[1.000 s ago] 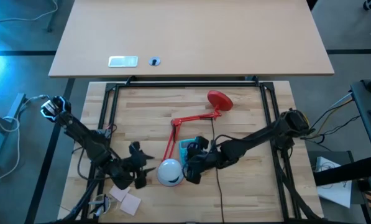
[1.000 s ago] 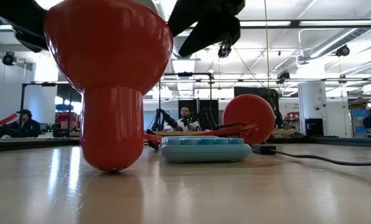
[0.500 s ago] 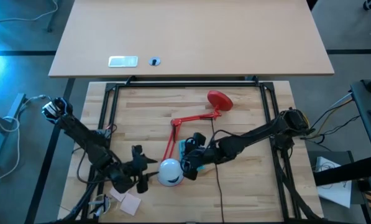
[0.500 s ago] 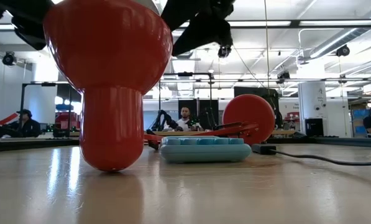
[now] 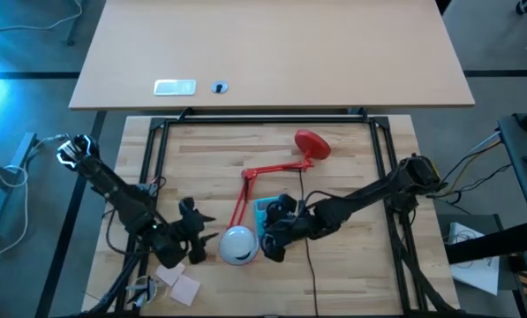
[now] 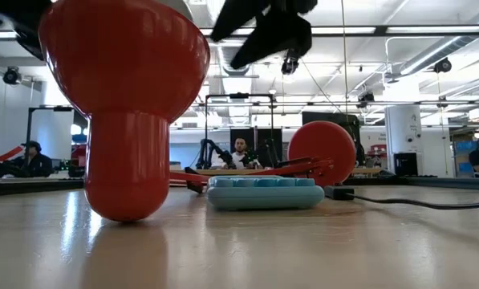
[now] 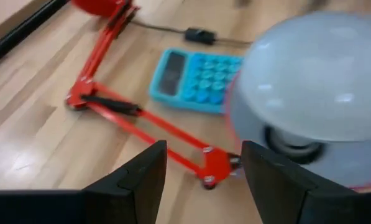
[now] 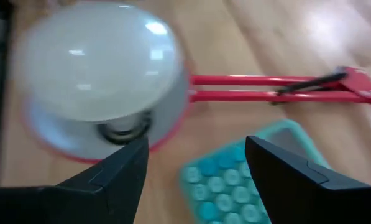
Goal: Screw lightbulb
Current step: Insert the lightbulb into the orange desk lamp
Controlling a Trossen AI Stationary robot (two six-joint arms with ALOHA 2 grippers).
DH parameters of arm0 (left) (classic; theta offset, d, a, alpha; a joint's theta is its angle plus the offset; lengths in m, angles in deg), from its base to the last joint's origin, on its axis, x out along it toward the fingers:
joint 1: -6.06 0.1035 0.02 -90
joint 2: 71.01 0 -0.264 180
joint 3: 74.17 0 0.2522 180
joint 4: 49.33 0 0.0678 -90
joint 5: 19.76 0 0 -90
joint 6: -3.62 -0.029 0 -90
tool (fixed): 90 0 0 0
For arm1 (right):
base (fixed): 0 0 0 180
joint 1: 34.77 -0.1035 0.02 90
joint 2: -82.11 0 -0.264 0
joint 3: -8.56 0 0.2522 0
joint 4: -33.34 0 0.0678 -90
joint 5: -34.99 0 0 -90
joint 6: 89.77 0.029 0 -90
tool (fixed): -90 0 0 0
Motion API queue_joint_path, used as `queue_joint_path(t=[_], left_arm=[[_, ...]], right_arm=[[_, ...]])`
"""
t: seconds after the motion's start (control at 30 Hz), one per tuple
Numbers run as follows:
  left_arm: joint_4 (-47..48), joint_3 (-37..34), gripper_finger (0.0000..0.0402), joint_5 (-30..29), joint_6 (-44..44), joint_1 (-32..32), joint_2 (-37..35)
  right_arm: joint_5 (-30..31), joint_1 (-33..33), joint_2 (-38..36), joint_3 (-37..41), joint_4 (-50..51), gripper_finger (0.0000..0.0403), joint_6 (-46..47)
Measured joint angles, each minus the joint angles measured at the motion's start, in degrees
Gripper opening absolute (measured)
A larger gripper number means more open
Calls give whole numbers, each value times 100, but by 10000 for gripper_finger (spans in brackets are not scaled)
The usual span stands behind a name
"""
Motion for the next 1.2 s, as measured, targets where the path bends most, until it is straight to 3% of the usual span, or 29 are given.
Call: queue_joint_path(t=[0.17,0.33,0.53,0.83,1.2], left_arm=[[-795,-25,199,247,-323,-357,105],[-1022,-37,199,171,-334,-413,327],[-821,-92,199,-287,-288,-147,354],[63,-92,199,-301,-365,311,281],[254,188,199,743,-329,-182,-131]], right_arm=[[118,196,15,0,141,269,29],[82,264,76,0,-50,266,-111],[-231,224,85,0,-334,261,-241],[-546,-28,65,0,-233,267,-20],[-147,65,-334,-2,830,272,167]])
